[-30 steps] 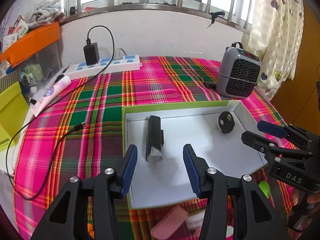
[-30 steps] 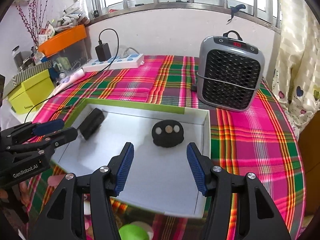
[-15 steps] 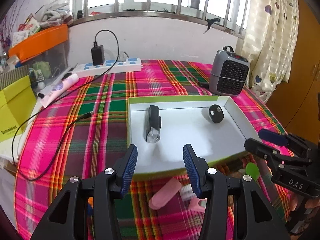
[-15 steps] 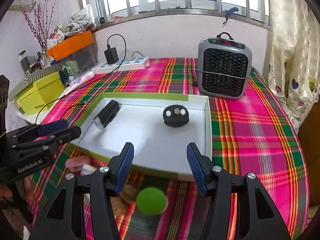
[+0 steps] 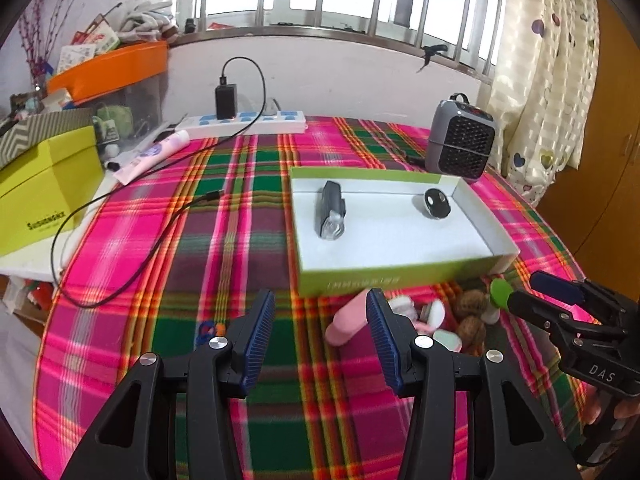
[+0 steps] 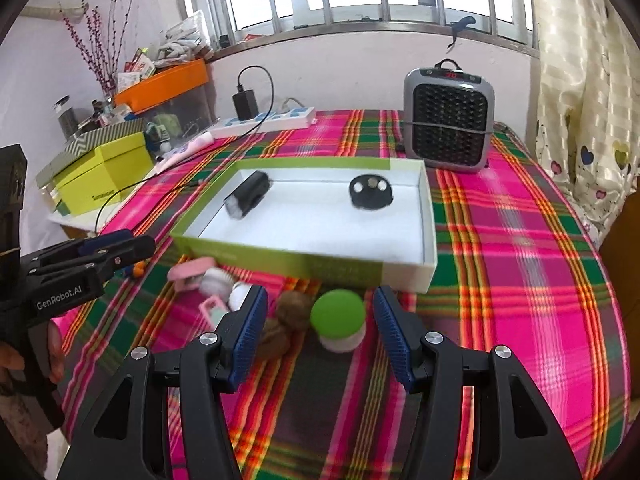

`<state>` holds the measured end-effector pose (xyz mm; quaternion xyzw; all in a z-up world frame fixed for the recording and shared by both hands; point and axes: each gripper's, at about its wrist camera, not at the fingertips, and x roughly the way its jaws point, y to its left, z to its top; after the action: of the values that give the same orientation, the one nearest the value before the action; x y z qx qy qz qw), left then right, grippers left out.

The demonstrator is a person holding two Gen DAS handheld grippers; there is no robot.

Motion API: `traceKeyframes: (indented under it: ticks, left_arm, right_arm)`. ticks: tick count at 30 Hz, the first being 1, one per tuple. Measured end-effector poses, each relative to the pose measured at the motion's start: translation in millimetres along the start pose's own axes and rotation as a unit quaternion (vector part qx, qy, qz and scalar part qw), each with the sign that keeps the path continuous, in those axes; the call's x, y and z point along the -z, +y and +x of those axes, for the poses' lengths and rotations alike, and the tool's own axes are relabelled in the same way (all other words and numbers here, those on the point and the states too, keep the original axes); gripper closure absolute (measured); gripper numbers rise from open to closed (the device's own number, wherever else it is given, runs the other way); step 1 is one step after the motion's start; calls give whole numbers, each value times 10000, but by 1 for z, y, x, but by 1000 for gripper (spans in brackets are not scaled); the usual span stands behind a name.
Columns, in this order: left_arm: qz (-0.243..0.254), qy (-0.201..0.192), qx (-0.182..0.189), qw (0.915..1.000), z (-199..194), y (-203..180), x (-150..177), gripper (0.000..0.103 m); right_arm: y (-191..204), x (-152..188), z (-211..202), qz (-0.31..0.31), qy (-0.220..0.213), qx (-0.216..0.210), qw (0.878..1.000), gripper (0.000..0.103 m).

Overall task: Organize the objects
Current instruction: 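Withdraw both tools from the box back toward the remaining objects, then grasp the blue-and-orange toy figure with the left tool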

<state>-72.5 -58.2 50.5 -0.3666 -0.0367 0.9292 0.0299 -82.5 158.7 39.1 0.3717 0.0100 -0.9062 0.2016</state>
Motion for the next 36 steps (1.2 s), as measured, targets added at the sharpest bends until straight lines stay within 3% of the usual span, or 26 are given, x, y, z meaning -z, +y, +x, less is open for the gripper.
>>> traceKeyframes:
  ticks: [19,28,36]
  left_arm:
    - [-477,271,-182,9983,-3,35,41,57]
    - [-659,206,-405,9968,4,57,37,57]
    - [-673,469,-508,9953,26,71,32,57]
  right_arm:
    - [17,27,6,-234,287,62,9993,47]
    - [22,28,11,-286,340,93,9990,47]
    - [25,27,15,-320,356,89,9988,47]
